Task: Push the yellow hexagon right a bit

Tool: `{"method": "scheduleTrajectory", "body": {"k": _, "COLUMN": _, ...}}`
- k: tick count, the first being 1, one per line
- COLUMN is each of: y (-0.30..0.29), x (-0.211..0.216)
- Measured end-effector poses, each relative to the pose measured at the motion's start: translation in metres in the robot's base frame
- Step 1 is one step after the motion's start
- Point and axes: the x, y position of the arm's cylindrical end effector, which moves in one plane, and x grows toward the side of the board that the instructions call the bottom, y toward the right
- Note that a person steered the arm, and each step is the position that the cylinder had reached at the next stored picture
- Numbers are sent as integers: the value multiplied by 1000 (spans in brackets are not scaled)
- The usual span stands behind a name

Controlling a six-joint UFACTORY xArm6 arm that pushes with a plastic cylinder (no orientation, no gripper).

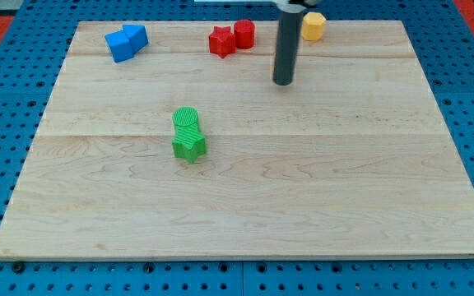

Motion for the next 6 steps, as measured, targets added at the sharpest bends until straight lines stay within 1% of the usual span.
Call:
{"method": "scheduleTrajectory", "body": {"k": 1, "y": 7, "x": -35}}
{"method": "scheduleTrajectory", "body": {"k": 2, "y": 31, "x": -57}}
{"method": "scheduleTrajectory", "body": {"k": 3, "y": 13, "x": -54}}
{"method": "scheduleTrajectory", "body": {"k": 4, "y": 14, "x": -99}}
{"method": "scheduleTrajectory", "body": {"k": 5, "y": 19, "x": -121}}
{"method": "scheduleTrajectory", "body": {"k": 6, "y": 41, "x": -140}}
